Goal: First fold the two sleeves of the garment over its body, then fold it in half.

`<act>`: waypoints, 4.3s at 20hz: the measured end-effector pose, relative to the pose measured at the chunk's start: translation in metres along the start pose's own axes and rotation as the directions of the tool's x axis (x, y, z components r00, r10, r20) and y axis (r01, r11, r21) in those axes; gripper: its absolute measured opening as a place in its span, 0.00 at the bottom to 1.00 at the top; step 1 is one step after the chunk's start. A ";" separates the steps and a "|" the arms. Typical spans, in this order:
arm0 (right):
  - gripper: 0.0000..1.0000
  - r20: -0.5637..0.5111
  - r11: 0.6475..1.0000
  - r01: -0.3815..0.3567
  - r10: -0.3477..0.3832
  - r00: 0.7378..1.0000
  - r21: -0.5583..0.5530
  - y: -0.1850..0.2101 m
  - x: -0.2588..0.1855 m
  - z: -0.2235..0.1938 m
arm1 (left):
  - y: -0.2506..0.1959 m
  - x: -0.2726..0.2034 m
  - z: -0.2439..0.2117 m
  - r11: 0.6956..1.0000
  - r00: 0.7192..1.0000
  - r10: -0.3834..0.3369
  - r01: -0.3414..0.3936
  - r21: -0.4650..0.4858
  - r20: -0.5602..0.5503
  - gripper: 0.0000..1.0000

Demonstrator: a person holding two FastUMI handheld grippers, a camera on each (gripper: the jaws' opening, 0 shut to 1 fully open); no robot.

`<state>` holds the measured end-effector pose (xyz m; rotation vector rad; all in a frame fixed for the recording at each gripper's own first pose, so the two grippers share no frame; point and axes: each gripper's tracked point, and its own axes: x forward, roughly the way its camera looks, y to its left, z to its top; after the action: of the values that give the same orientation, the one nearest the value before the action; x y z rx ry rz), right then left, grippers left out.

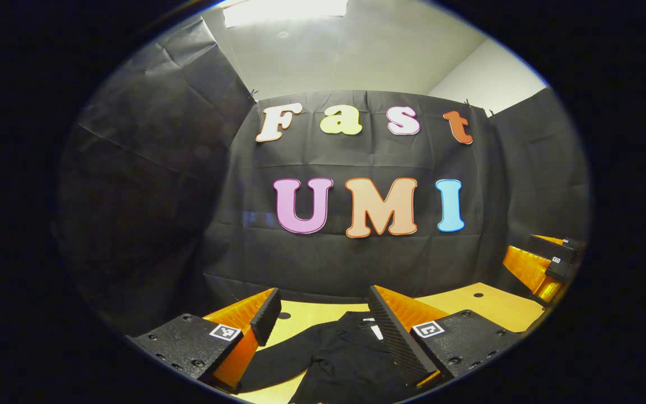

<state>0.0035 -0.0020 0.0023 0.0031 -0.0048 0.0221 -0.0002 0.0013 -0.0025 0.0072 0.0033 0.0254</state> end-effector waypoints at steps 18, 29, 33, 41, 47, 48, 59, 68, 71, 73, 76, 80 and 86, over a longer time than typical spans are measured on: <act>0.98 -0.005 1.000 -0.002 0.002 1.000 0.022 -0.008 0.004 0.001 | 0.001 0.000 -0.005 1.000 1.000 0.023 -0.023 0.012 -0.004 0.95; 0.98 -0.008 1.000 -0.021 0.021 1.000 0.004 -0.001 0.006 0.000 | 0.001 0.000 -0.004 1.000 1.000 0.019 -0.019 0.014 -0.002 0.95; 0.98 -0.005 1.000 -0.024 0.024 1.000 -0.001 -0.001 0.005 0.001 | -0.001 0.000 -0.003 1.000 1.000 0.014 -0.014 0.014 0.004 0.95; 0.99 -0.028 0.999 -0.026 0.025 0.999 -0.023 -0.014 0.007 -0.005 | -0.006 -0.002 -0.006 1.000 1.000 0.012 -0.012 0.011 -0.007 0.95; 0.96 -0.046 0.996 0.047 -0.051 0.998 -0.082 -0.075 0.012 -0.016 | -0.013 -0.006 -0.003 1.000 1.000 0.014 -0.014 0.019 -0.001 0.99; 0.98 -0.048 0.993 0.062 -0.067 0.997 -0.098 -0.086 0.011 -0.018 | -0.015 -0.007 -0.002 1.000 1.000 0.016 -0.015 0.020 -0.001 0.95; 0.98 -0.210 0.968 0.153 -0.194 0.958 -0.198 -0.210 -0.012 -0.092 | -0.057 -0.009 -0.012 1.000 1.000 0.018 -0.018 0.021 -0.019 0.99; 0.98 -0.524 0.981 0.053 -0.145 0.839 -0.186 -0.270 -0.044 -0.210 | -0.091 -0.013 -0.023 0.998 0.998 0.056 -0.055 0.023 -0.024 0.99; 0.99 -0.614 0.983 0.016 -0.126 0.779 -0.181 -0.282 -0.055 -0.245 | -0.096 -0.017 -0.026 0.997 0.997 0.074 -0.074 0.028 -0.023 0.99; 1.00 -0.685 0.984 -0.013 -0.113 0.720 -0.176 -0.287 -0.068 -0.269 | -0.099 -0.018 -0.028 0.996 0.996 0.083 -0.083 0.027 -0.027 0.95; 1.00 -0.770 0.986 -0.049 -0.091 0.632 -0.157 -0.291 -0.079 -0.298 | -0.103 -0.021 -0.030 0.995 0.995 0.091 -0.090 0.032 -0.032 0.99; 1.00 -0.855 0.989 -0.061 -0.082 0.512 -0.131 -0.291 -0.089 -0.324 | -0.110 -0.020 -0.033 0.995 0.995 0.091 -0.089 0.043 -0.041 0.95; 0.99 -0.908 0.992 -0.078 -0.055 0.415 -0.095 -0.287 -0.101 -0.342 | -0.113 -0.022 -0.038 0.995 0.994 0.093 -0.091 0.039 -0.059 0.99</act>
<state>-0.0891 -0.2898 -0.3414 -0.1395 1.1379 0.0359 -0.0190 -0.1115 -0.0414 0.0425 0.0639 0.1174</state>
